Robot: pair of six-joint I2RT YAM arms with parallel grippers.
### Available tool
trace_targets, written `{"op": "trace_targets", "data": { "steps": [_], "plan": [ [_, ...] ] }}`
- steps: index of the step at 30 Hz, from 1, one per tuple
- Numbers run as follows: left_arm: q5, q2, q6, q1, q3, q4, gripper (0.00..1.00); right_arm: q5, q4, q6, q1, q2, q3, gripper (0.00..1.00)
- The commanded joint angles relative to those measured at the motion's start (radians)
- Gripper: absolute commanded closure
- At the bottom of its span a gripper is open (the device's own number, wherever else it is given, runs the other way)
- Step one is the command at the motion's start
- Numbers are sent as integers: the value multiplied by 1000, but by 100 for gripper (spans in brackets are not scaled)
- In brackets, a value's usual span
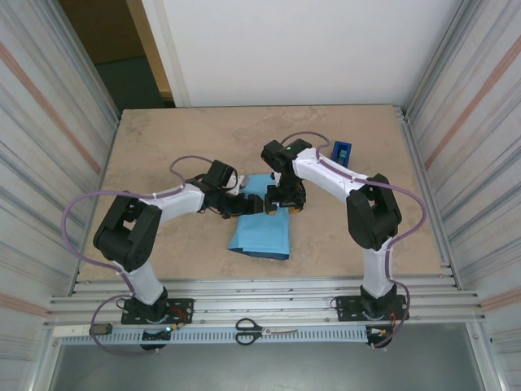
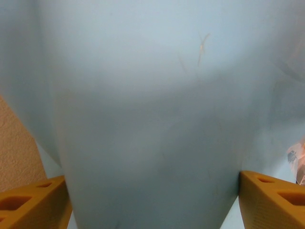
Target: Wrap the gift box in paper
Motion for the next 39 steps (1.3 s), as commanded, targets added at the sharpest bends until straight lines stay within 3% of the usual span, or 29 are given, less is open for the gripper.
{"op": "trace_targets", "data": {
  "steps": [1,6,9,13,17,20,31,39],
  "plan": [
    [-116,134,23,-34,-78,-107,16,34,-23,12,1,-10,7,37],
    [-111,140,23,-34,-74,-107,16,31,29,18,-13,-76,-42,35],
    [-115,137,26,-34,-73,-110,16,-20,131,30,-46,-173,-135,43],
    [-116,138,29,-34,-65,-114,16,-206,387,99,-126,-303,-339,72],
    [-117,140,30,-34,-62,-119,16,-345,562,144,-173,-356,-455,91],
    [-117,141,29,-34,-63,-119,16,-439,677,175,-184,-354,-509,98],
    [-120,138,26,-34,-72,-125,16,-505,816,193,-243,-268,-669,100],
    [-127,141,28,-34,-71,-134,16,-505,794,168,-269,-336,-671,100]
  ]
}}
